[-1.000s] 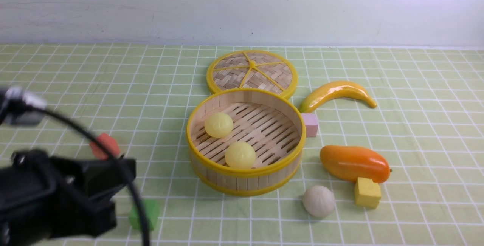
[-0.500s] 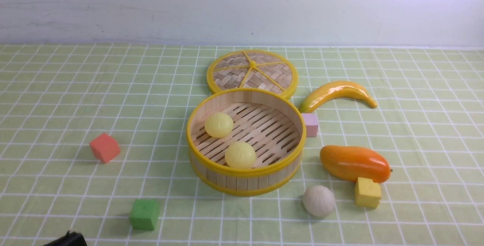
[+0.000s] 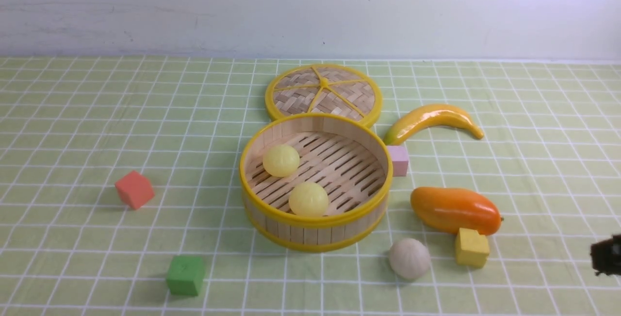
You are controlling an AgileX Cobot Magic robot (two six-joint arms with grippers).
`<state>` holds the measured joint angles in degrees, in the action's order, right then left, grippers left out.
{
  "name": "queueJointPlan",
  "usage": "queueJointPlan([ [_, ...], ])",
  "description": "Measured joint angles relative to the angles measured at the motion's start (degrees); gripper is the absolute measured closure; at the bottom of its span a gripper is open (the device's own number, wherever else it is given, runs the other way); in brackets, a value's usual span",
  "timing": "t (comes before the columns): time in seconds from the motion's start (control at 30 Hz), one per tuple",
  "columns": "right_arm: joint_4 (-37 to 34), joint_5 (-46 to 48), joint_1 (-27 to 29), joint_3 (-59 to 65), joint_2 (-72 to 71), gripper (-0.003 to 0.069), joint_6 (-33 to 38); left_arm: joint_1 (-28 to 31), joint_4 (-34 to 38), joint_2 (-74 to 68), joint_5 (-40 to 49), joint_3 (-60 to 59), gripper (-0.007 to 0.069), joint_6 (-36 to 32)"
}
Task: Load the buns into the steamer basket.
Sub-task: Use the right arm to grab a steamed stuffed bun
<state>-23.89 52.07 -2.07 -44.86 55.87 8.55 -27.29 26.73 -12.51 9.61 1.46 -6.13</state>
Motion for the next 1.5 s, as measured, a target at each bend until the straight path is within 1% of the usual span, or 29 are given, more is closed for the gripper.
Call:
queueJointPlan([
  [0.03,0.06,0.21,-0.12,-0.75,1.57,0.0594,0.0,0.0,0.0,0.0,0.0,0.0,0.0638,0.0],
  [0.07,0.47,1.42,-1.57,-3.29,6.82,0.0594,0.02,0.0,0.0,0.0,0.0,0.0,0.0638,0.0],
  [0.17,2.81,2.19,-8.28,-8.39,17.23,0.0595,-0.62,0.0,0.0,0.0,0.06,0.0,0.0638,0.0],
  [0.2,3.08,2.12,-8.81,-8.73,17.23,0.0595,-0.62,0.0,0.0,0.0,0.06,0.0,0.0638,0.0],
  [0.23,5.52,1.9,-12.48,-11.15,21.33,0.0595,-2.01,0.0,0.0,0.0,0.06,0.0,0.0638,0.0],
  [0.27,6.37,1.84,-13.51,-11.86,23.03,0.0595,-2.51,0.0,0.0,0.0,0.12,0.0,0.0638,0.0],
  [0.3,10.54,1.37,-17.7,-15.26,27.28,0.0594,-4.85,0.0,0.0,0.06,0.12,0.0,0.0638,0.0],
  [0.33,12.85,1.26,-19.61,-17.18,29.73,0.059,-6.44,0.0,0.0,0.06,0.12,0.0,0.0638,0.0],
  [0.43,18.14,1.26,-23.33,-22.04,35.84,0.0566,-10.82,0.0,0.0,0.06,0.12,0.0,0.0638,0.0],
  [0.5,19.91,0.78,-24.61,-24.36,38.62,0.054,-12.2,0.0,0.0,0.06,0.16,0.0,0.0638,0.0],
  [0.53,20.09,0.53,-24.8,-24.52,38.88,0.0533,-12.29,0.0,0.0,0.06,0.16,0.0,0.0638,0.0],
  [0.6,19.74,-1.57,-25.31,-25.76,41.71,0.0478,-12.66,0.0,0.0,0.06,0.16,0.0,0.0638,0.0],
  [0.63,19.41,-2.34,-25.31,-25.9,42.39,0.0463,-12.66,0.0,0.0,0.06,0.16,0.0,0.0638,0.0],
  [0.77,16.48,-4.89,-25.31,-26.08,44.8,0.0359,-12.54,0.0,0.0,0.06,0.16,0.0,0.0638,0.0],
  [0.83,15.16,-5.12,-25.31,-26.08,45.62,0.0332,-11.72,0.0,0.0,0.06,0.16,0.0,0.0637,0.0],
  [0.9,13.74,-5.34,-25.31,-26.08,46.29,0.032,-10.45,0.0,0.0,0.06,0.16,0.0,0.0637,0.0],
  [1.03,12.41,-6.07,-25.31,-26.08,47.17,0.0318,-8.93,0.0,0.0,0.06,0.16,0.0,0.0634,0.0],
  [1.37,13.93,-8.0,-25.31,-26.08,50.18,0.0323,-8.55,0.0,0.0,0.06,0.16,0.0,0.0627,0.0],
  [1.43,13.93,-8.0,-25.31,-26.08,50.54,0.0337,-8.55,0.0,0.0,0.06,0.18,0.0,0.0627,0.0],
  [1.5,13.93,-7.93,-25.31,-26.08,50.53,0.0389,-8.55,0.0,0.0,0.06,0.18,0.0,0.0627,0.0],
])
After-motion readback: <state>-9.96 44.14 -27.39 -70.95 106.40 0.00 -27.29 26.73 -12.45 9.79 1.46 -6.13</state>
